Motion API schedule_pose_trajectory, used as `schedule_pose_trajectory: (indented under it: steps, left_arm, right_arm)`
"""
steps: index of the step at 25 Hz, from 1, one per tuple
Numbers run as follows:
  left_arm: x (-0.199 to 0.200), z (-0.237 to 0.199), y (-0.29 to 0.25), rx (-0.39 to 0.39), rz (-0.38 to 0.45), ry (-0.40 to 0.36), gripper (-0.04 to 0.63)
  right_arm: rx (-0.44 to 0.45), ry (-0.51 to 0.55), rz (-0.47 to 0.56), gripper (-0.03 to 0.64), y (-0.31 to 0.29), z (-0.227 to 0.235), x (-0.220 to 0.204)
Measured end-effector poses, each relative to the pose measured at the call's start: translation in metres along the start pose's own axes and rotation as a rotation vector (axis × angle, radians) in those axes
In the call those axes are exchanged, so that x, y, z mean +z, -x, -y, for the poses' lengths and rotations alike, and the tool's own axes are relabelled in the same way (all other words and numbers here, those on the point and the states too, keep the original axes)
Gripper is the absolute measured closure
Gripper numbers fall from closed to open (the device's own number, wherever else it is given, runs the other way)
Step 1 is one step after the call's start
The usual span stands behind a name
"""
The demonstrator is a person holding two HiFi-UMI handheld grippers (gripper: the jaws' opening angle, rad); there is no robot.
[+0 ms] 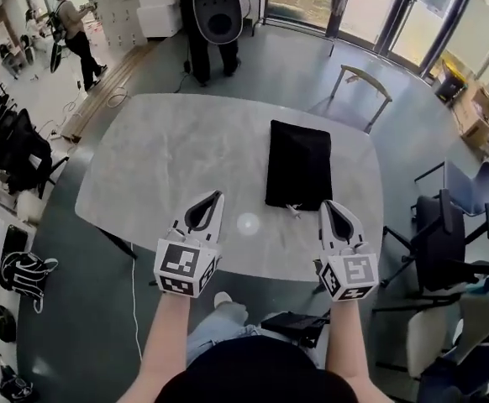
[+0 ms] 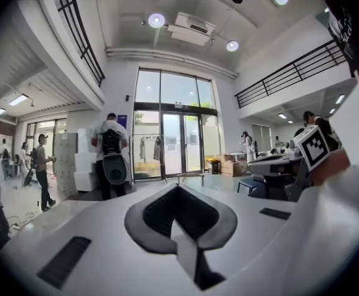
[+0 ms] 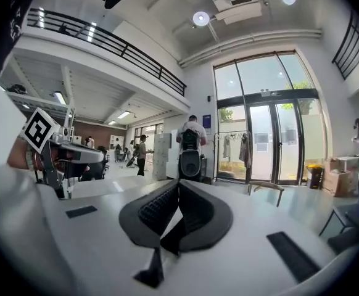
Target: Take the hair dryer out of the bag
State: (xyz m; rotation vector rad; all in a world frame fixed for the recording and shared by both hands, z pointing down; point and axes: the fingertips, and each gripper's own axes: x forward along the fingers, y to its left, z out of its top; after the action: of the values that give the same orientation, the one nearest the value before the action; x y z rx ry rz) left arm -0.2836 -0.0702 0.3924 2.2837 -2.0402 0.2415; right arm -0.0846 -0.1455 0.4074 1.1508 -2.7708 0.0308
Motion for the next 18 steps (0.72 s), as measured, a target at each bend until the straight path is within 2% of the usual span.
schedule_pose_trajectory:
  steps: [3, 8, 13, 18]
  left_arm:
    - [-0.002, 0.002, -0.030, -0.087, -0.022, 0.001, 0.586]
    - [-0.016, 0.031, -0.081, -0.219, -0.089, -0.001, 0.586]
    - [-0.040, 0.053, -0.117, -0.300, -0.185, -0.044, 0.584]
    - [-0.064, 0.066, -0.149, -0.336, -0.265, -0.032, 0.577]
  right_arm:
    - [-0.068, -0.008, -0.032, 0.592, -0.001, 0.013, -0.006]
    - [-0.151, -0.036, -0.075, 0.592, 0.003, 0.053, -0.019]
    - [-0.197, -0.065, -0.099, 0.592, -0.005, 0.086, -0.030]
    - [-0.206, -0.059, -0.121, 0.592, -0.014, 0.105, -0.038]
